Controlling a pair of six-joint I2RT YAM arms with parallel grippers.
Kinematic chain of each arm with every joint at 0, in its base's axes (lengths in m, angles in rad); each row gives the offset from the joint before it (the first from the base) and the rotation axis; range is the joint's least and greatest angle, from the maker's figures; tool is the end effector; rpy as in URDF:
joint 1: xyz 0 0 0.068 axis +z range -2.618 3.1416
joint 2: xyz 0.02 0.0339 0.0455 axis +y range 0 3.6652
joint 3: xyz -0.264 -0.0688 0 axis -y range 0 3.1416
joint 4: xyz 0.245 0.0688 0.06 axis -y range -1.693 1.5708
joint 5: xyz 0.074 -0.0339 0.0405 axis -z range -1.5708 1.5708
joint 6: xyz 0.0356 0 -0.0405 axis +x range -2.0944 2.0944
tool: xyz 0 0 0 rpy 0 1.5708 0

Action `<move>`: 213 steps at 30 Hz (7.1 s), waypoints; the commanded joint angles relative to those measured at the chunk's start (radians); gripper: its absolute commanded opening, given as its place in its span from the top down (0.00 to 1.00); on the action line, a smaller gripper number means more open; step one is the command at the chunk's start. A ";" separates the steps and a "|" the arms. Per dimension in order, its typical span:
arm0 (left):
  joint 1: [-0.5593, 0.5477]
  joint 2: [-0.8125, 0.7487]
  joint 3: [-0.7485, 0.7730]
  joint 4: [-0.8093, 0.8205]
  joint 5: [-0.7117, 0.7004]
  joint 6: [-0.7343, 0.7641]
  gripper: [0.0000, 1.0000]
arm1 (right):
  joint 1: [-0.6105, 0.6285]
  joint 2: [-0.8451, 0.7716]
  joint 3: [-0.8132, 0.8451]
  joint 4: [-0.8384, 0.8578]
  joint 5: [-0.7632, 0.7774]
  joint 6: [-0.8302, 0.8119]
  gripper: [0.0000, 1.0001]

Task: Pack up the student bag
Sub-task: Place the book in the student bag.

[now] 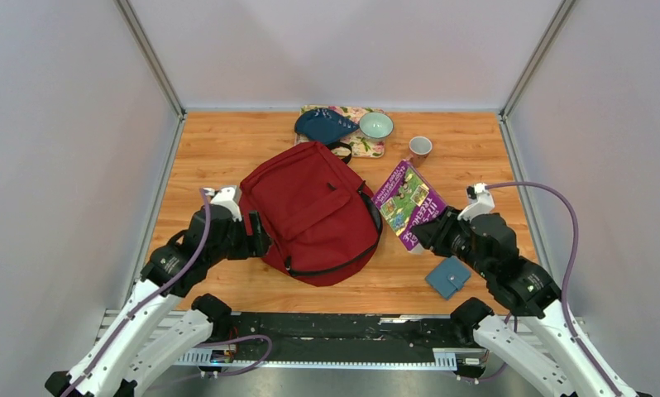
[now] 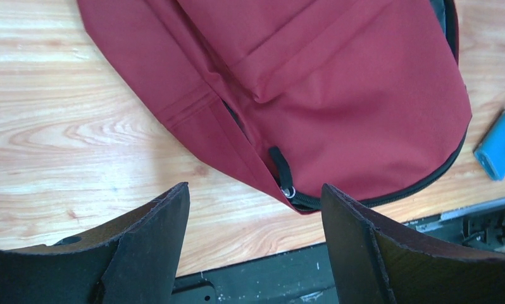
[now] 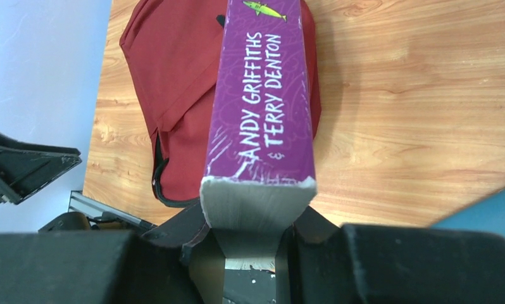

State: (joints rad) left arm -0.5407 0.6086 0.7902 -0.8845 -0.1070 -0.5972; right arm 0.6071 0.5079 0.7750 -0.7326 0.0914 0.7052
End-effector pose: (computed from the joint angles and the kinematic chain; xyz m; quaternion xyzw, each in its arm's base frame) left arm 0.1023 -0.0570 0.2970 -0.0481 0.9050 -0.1853 0.3799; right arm 0.0902 0.0587 0.3153 0.0656 0.8481 0.2891 0.4392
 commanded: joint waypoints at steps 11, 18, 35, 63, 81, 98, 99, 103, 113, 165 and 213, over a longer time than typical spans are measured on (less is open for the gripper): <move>-0.177 0.261 0.082 0.156 0.044 0.105 0.17 | 0.000 -0.002 0.040 0.018 0.007 -0.038 1.00; -0.284 0.494 0.205 0.231 0.127 0.261 0.16 | 0.000 -0.060 -0.057 0.058 0.025 0.118 1.00; -0.450 0.698 0.244 0.452 0.343 0.433 0.16 | 0.000 0.007 -0.003 0.067 0.067 0.114 1.00; -0.467 0.701 0.251 0.415 0.161 0.386 0.16 | 0.000 -0.069 -0.025 -0.004 0.079 0.088 1.00; -0.472 0.766 0.267 0.476 0.308 0.392 0.16 | -0.001 -0.022 0.020 -0.050 0.117 0.074 1.00; -0.489 0.815 0.218 0.450 0.349 0.482 0.22 | 0.000 -0.061 -0.054 -0.007 0.154 0.252 1.00; -0.490 0.816 0.221 0.443 0.349 0.487 0.23 | -0.001 -0.068 -0.054 -0.008 0.157 0.252 1.00; -0.489 0.806 0.222 0.452 0.322 0.490 0.39 | 0.000 -0.088 -0.056 -0.017 0.169 0.252 1.00; -0.490 0.800 0.187 0.515 0.300 0.448 0.35 | 0.000 -0.074 -0.051 -0.022 0.114 0.215 1.00; -0.489 0.398 0.169 0.817 -0.300 0.356 1.00 | 0.000 -0.101 0.079 -0.084 -0.077 0.240 1.00; -0.489 0.476 0.225 0.797 -0.049 0.327 1.00 | 0.000 0.360 -0.275 0.995 -0.536 0.700 1.00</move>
State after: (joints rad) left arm -1.0260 1.0939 0.9455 -0.1410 -0.2165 -0.2504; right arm 0.6056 0.7933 0.4137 -0.0307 -0.4225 1.3735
